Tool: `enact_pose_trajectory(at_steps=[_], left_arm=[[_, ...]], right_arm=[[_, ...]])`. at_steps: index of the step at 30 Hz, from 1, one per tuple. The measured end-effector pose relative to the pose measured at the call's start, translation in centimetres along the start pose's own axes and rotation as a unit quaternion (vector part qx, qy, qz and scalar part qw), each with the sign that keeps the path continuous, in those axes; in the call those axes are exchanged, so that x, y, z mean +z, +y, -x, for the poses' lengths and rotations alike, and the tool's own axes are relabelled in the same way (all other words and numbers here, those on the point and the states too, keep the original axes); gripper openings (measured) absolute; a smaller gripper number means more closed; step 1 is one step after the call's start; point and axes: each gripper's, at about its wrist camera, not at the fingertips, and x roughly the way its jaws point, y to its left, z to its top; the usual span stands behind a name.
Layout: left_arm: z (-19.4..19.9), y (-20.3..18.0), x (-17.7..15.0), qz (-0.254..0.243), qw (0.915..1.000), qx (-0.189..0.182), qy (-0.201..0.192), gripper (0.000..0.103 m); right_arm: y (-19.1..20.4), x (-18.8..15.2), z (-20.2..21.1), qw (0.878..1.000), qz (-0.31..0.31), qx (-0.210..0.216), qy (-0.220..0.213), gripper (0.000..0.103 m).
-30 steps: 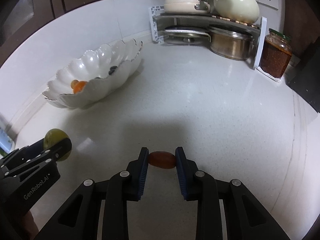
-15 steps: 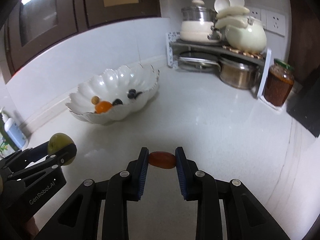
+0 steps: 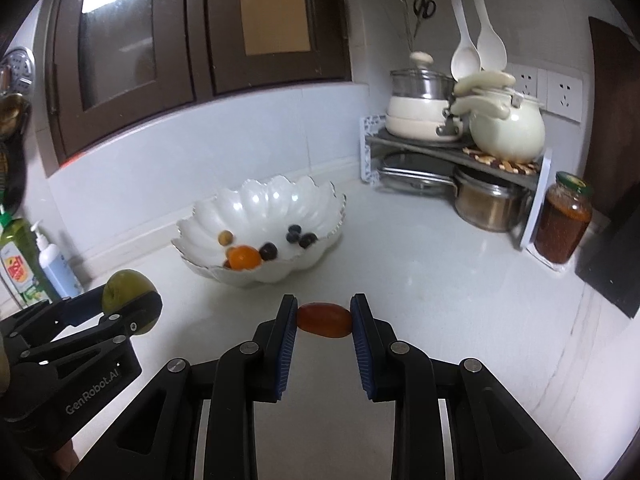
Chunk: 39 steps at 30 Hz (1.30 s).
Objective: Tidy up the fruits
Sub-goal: 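Lift the green apple and red date and carry them over the white bowl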
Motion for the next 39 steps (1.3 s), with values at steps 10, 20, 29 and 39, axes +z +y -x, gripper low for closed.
enact_pose_trajectory(at_steps=[10, 20, 29, 39], left_arm=[[2.6, 0.1, 1.3, 0.007, 0.9991, 0.017, -0.039, 0.048], [4.7, 0.3, 2.9, 0.012, 0.9964, 0.034, -0.077, 0.048], [5.2, 0.3, 4.8, 0.014, 0.9940, 0.037, -0.102, 0.048], [5.0, 0.2, 7.2, 0.010, 0.9909, 0.046, -0.126, 0.048]], right_arm=[[0.8, 1.9, 1.6, 0.999, 0.015, 0.022, -0.036, 0.029], [1.7, 4.1, 2.7, 0.996, 0.042, 0.028, -0.076, 0.029], [2.3, 5.7, 3.0, 0.993, 0.051, 0.034, -0.098, 0.029], [2.9, 7.6, 2.0, 0.992, 0.059, 0.044, -0.104, 0.029]])
